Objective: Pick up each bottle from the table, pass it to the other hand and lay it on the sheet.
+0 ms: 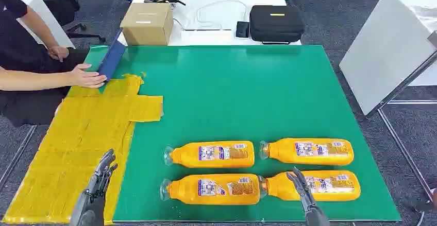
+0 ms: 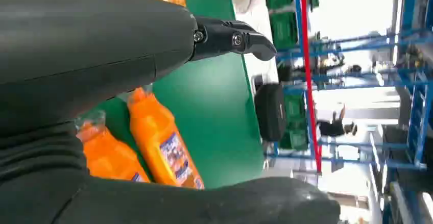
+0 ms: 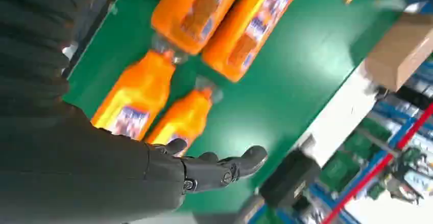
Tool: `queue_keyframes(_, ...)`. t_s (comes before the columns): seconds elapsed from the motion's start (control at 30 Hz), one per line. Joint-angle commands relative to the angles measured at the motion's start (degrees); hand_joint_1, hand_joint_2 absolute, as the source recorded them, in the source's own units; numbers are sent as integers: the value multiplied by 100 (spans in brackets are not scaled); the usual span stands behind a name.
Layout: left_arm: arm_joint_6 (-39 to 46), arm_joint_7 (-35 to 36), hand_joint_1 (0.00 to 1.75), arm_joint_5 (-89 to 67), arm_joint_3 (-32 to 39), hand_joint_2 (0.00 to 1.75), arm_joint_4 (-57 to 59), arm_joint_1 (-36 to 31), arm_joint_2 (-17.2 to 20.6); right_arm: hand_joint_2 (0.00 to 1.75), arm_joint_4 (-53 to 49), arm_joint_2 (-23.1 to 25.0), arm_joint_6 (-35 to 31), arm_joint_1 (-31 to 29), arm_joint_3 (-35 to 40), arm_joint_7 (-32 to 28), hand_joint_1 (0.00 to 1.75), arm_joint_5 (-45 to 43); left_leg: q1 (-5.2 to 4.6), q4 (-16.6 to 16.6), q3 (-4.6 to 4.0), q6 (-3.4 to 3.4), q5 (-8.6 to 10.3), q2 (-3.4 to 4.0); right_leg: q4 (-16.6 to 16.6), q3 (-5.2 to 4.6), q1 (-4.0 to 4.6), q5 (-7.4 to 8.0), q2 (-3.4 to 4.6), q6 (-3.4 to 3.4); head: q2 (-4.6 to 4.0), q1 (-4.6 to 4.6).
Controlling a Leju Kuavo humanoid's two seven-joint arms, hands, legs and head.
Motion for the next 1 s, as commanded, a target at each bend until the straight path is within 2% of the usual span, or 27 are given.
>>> queue_keyframes(0.03, 239, 74, 0, 124, -484, 0, 283, -18, 571, 175, 258, -2089, -431, -407, 1032, 1428, 0, 870, 7, 7, -14, -14, 5, -3, -4, -9, 6, 11, 2, -6, 0, 7)
queue_keyframes(0.13, 375, 100, 0, 208, -654, 0, 317, -80, 751, 175, 523, -2074, -59, -100, 31, 1365, 0, 426, 1, 0, -10, -10, 10, -25, -7, -2, -2, 7, -18, -4, 2, 4)
queue_keyframes(0.2, 525, 123, 0, 299, -814, 0, 364, -149, 923, 175, 826, -2076, 337, 192, -669, 975, 0, 4, 6, 2, -16, -14, 11, -13, -10, -9, 3, 15, -4, -8, 0, 7)
queue_keyframes(0.37, 823, 136, 0, 478, -1052, 0, 438, -234, 1184, 175, 1120, -1321, 1836, 900, -2576, 59, 0, 103, 1, -5, -11, -10, 16, -37, -14, 1, -1, 10, -31, -6, 0, 7)
queue_keyframes(0.67, 836, 137, 0, 485, -1062, 0, 435, -235, 1194, 175, 1071, -1219, 1949, 916, -2645, 14, 0, 137, -2, -2, -6, -6, 10, -27, -8, 1, -4, 4, -23, -5, 0, 4)
queue_keyframes(0.73, 913, 144, 0, 497, -1154, 0, 434, -255, 1275, 175, 1101, -648, 2479, 915, -3256, -323, 0, 366, -1, -2, -4, -6, 9, -23, -9, 3, -3, 4, -19, -4, 0, 4)
queue_keyframes(0.77, 960, 153, 0, 508, -1199, 0, 432, -267, 1311, 175, 1131, -206, 2881, 843, -3689, -658, 0, 504, 3, -3, -9, -12, 12, -25, -11, -2, 0, 8, -19, -8, 0, 2)
queue_keyframes(0.87, 1060, 153, 0, 528, -1270, 0, 436, -281, 1374, 175, 1157, 530, 3636, 687, -4421, -1345, 0, 757, 2, -6, -8, -8, 15, -32, -13, -1, 0, 7, -29, -7, 0, 4)
queue_keyframes(1.0, 1087, 154, 0, 559, -1290, 0, 440, -295, 1400, 175, 1254, 870, 4029, 411, -4927, -1698, 0, 1211, 11, -4, -17, -19, 18, -30, -14, -9, 9, 15, -23, -14, 0, 2)
